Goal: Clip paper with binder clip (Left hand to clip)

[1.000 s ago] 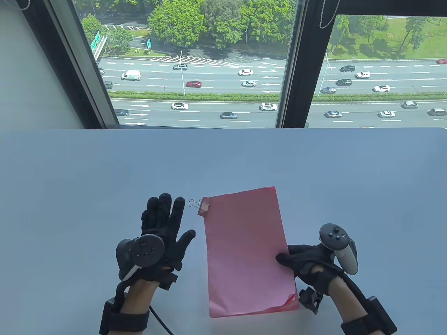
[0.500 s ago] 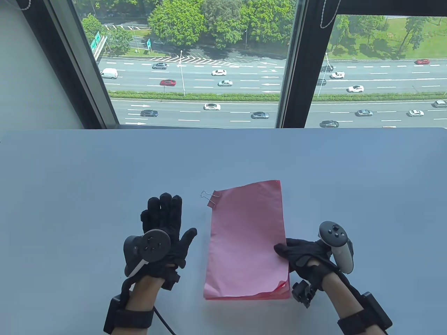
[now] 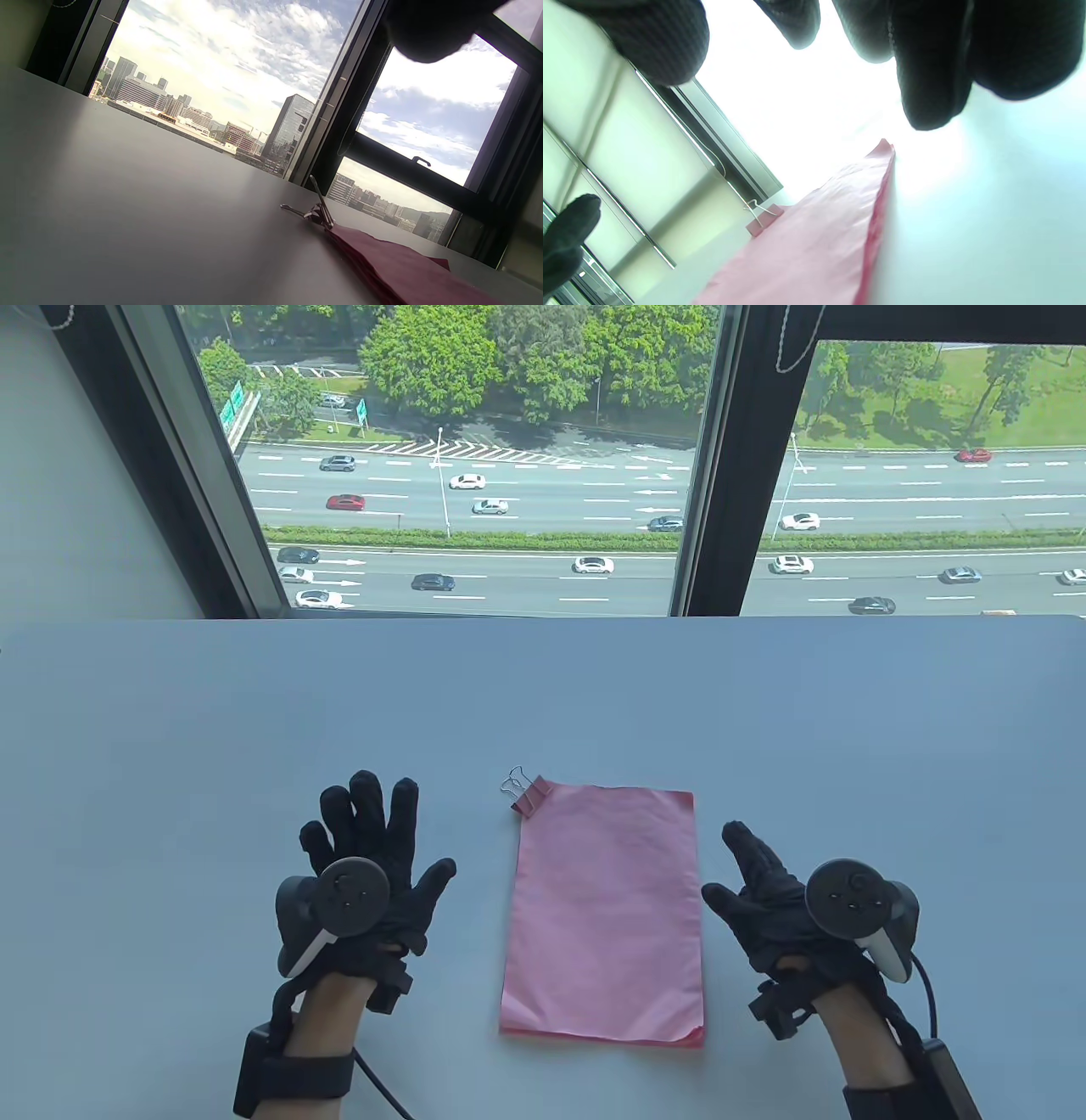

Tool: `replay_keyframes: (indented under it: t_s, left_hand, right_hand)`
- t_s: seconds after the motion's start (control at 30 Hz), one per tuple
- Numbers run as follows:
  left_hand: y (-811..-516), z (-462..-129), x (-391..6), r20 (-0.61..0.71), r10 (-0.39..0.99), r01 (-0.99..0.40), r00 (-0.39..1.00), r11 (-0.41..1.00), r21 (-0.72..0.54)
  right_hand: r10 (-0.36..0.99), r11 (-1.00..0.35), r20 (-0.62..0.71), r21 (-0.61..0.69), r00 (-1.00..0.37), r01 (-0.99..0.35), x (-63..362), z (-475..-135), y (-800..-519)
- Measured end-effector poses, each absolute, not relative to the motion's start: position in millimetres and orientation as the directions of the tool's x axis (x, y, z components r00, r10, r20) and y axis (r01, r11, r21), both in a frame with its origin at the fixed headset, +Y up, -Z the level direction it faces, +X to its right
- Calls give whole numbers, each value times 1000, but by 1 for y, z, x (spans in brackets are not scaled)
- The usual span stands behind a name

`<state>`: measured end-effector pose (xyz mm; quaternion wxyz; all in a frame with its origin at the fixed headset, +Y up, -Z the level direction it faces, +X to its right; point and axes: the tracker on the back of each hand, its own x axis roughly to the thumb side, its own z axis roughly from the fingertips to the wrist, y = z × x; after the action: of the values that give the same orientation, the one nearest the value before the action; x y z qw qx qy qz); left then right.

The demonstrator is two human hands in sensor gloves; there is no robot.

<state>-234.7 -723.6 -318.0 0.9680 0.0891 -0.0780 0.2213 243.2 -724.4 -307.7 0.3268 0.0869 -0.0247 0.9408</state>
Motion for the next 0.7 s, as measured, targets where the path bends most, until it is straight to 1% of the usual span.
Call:
replay_keyframes:
  t_s: [0.1,0.17,0.2,0.27,0.47,0.7]
  left_hand:
    - [-728,-322,-239,165,406,-428,899,895,128]
    - [-730,-323,-240,131,396,-409,909,907,102]
    - [-731,-323,-242,105,384,-393,917,916,84]
    - [-733,-324,-243,111,398,-408,911,910,81]
    - [-731,-322,-241,126,396,-408,910,908,91]
    - [-732,-320,-238,134,405,-417,904,905,81]
  right_hand:
    - [500,-863,150,6,-853,-505,251,-310,-725]
    - [495,-869,137,53,-858,-492,255,-311,-728]
    - [480,-877,131,43,-867,-479,258,-312,-730]
    - [467,-884,119,37,-876,-466,263,-314,-732]
    - [474,-880,97,38,-875,-473,272,-317,-736]
    - [539,-842,110,62,-835,-535,269,-317,-740]
